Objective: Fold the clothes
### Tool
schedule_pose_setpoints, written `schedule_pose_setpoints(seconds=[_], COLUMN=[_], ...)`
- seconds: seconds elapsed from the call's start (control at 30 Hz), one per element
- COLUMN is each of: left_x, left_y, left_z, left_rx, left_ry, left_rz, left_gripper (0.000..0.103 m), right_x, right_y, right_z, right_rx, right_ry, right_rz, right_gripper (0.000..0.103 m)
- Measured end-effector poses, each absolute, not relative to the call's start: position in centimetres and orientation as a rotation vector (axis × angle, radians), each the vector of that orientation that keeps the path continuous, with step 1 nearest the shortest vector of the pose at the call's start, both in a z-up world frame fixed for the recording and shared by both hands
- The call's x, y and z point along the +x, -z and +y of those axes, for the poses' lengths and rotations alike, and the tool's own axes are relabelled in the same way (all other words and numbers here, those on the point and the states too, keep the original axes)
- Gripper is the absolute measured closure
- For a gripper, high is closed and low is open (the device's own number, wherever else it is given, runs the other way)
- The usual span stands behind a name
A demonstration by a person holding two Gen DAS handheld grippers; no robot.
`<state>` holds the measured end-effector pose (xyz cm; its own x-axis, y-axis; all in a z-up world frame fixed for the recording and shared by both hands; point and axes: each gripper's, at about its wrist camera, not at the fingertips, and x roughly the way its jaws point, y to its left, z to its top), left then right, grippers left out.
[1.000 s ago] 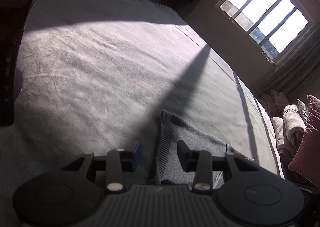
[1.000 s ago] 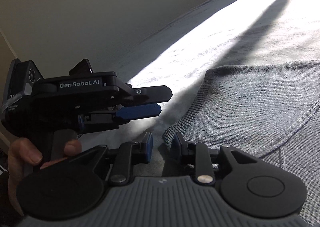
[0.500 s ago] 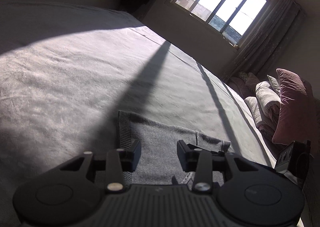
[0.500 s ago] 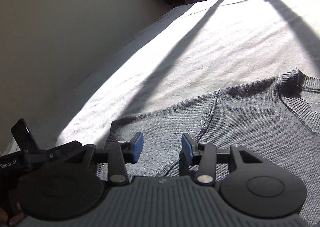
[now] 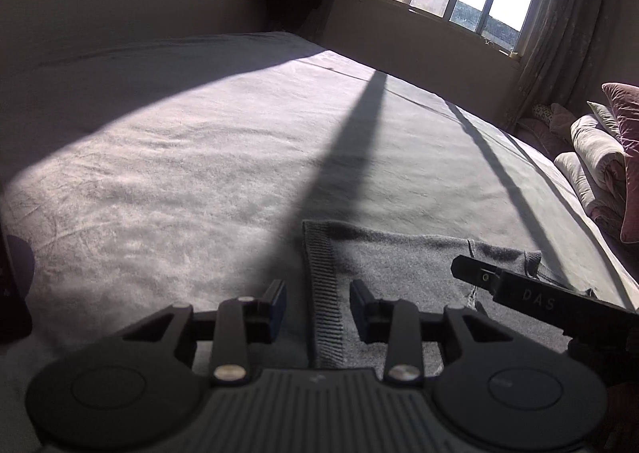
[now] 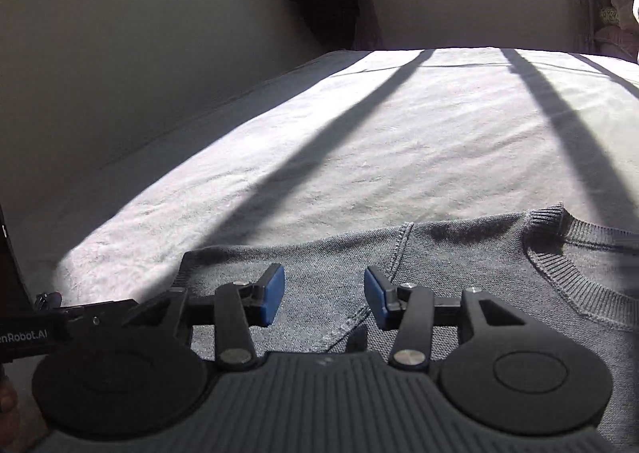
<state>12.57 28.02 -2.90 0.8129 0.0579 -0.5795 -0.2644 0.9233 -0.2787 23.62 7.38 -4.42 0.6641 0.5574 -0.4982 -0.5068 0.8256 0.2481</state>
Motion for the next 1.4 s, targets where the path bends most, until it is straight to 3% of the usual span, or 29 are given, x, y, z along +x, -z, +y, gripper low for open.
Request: schedule_pose_setpoints(seconds=[0.3,0.43,0.8,0.87,0.97,1.13,1.4], left_x=[14.0,14.1,12.9,12.8,12.2,11.1,7.6], left_y=[4.4,4.1,2.1,2.1,2.3,3.4,5.3], left_z=[23.9,24.6,25.2,24.2,22.4,18.6,15.7], left_rx=[-0.171,-0.12,-0.275,-0.288,-0.298,-0.245,-0.005], left_ry=[-0.051,-0.194,-0.139,-0.078,0.008,0.145,0.212], left_rz=[0.712,0.705,0.652,0.633,0.603,0.598,0.642], left_gripper=[0.063,0.063,0.058,0.058,0.053,0.042,0.028], right_x=[24.8,24.5,23.6,22.4,20.2,15.7,8.7], right_y=[5.6,5.9,4.4,3.8,3.3,3.8,5.0], right_z=[7.1,7.7,5.0,3.4,0.3,-5.9,-12.1], right_rx=[0.051,0.015,0.162,0.165,0.142,0.132,0.131], right_ry=[-0.499,-0.499,-0.378,-0.327,-0.247,-0.091,0.019], right_rz=[0.647,0.633,0.697,0.717,0.712,0.708,0.73], right_gripper=[0.054,0.048,0.038,0.032,0.024,0.019,0.005])
